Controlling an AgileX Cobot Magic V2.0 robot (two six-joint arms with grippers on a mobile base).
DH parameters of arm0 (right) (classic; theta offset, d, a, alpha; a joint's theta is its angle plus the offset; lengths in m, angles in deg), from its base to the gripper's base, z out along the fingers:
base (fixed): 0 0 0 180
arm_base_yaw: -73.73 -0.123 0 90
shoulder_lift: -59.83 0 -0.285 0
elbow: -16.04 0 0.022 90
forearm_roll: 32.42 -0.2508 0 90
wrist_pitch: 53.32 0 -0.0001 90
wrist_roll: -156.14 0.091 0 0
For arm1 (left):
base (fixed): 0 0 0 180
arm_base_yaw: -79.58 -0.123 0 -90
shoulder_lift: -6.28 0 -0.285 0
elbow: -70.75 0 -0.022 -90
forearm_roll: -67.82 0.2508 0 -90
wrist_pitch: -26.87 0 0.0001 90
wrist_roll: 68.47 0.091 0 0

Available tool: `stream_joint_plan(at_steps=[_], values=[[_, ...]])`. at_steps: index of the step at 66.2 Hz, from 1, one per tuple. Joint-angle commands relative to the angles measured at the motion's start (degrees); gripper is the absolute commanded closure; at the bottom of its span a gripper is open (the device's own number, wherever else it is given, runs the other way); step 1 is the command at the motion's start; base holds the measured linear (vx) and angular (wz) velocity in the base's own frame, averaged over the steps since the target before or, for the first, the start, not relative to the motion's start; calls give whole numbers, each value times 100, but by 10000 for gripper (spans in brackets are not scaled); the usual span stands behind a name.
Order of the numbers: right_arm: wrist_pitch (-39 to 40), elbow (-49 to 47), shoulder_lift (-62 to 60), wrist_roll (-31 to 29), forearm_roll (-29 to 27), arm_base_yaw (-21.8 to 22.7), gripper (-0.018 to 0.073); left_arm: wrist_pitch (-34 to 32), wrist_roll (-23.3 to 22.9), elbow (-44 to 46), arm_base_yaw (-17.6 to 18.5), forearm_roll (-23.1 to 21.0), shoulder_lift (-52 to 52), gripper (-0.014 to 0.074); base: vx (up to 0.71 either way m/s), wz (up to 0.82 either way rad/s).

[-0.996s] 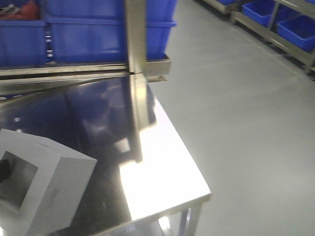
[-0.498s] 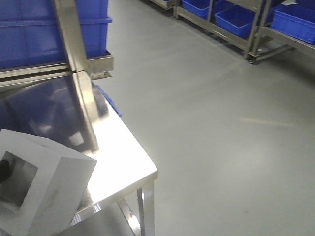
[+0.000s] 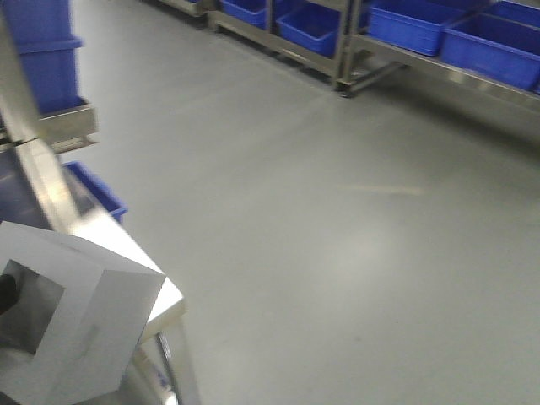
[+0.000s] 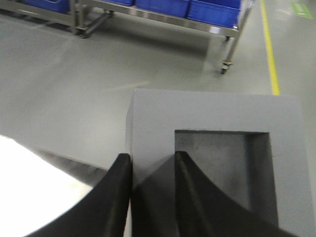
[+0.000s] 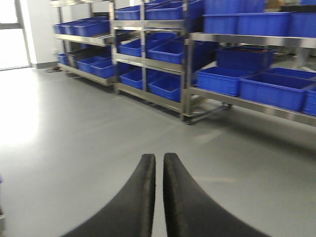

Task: Sort gray base to blue bin
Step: 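Turn the base away from the table holding the block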

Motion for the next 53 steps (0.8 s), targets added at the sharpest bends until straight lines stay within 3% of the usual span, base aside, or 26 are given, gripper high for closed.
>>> stream_joint_plan(at_steps=[1,53], values=[[453,-22,-51,-38,37,21,564,-563,-27,163,43,-183,-14,602,3,-58],[453,-22,-51,-38,37,21,564,-563,-27,163,43,-183,-14,602,6,-60]])
